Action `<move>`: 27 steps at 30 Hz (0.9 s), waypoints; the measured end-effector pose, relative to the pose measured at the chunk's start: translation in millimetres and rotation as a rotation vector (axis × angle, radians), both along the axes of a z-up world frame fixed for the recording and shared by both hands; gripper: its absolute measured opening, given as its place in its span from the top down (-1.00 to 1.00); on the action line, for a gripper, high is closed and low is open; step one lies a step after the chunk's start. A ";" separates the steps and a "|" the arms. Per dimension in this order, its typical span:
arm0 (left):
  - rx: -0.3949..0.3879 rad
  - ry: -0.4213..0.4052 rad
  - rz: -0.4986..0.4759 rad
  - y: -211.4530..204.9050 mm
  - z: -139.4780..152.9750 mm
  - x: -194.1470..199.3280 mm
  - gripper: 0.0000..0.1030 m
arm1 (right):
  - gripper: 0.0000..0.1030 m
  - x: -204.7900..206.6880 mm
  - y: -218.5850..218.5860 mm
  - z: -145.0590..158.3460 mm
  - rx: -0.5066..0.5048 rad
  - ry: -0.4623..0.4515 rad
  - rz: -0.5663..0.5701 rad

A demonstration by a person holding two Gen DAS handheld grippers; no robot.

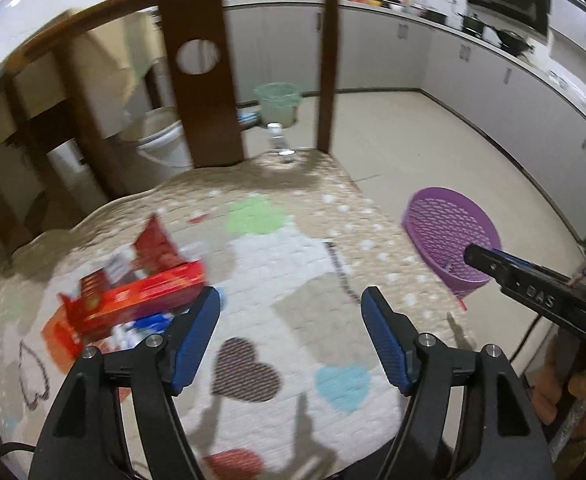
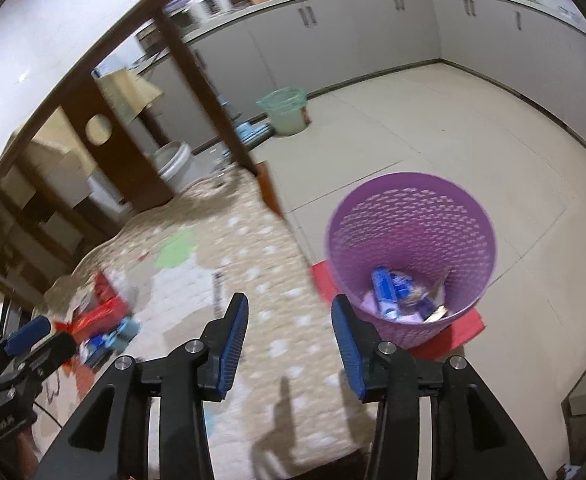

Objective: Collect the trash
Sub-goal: 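Move both grippers back from the wastebasket to the trash pile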

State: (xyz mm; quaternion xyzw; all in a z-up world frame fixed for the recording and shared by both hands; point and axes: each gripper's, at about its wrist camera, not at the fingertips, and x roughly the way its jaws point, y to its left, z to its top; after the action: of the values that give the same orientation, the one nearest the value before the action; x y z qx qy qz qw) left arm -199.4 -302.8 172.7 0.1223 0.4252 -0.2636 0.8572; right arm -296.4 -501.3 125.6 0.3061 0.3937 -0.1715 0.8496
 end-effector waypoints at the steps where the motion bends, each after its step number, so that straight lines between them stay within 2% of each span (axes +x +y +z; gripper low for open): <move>1: -0.003 -0.005 0.015 8.0 0.7 0.5 -0.40 | 0.06 2.9 8.9 2.6 -0.001 0.004 0.013; 8: -0.041 -0.012 0.119 64.6 0.7 10.1 -0.46 | 0.00 21.8 54.9 20.7 -0.046 0.025 0.095; 17: -0.036 0.023 0.215 117.4 -26.4 28.0 -0.47 | -0.04 48.4 104.4 27.7 -0.072 0.051 0.173; 23: -0.061 0.075 0.275 132.4 -45.4 43.5 -0.47 | -0.04 54.1 119.5 24.7 -0.090 0.084 0.204; 27: -0.051 0.079 0.285 131.9 -49.2 46.5 -0.47 | -0.06 51.5 114.8 26.4 -0.097 0.081 0.200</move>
State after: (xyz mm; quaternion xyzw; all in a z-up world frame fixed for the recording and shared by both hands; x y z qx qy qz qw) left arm -152.9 -170.9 123.5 0.0285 0.4647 -0.1543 0.8715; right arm -244.9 -386.5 151.9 0.2166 0.4476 -0.1168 0.8597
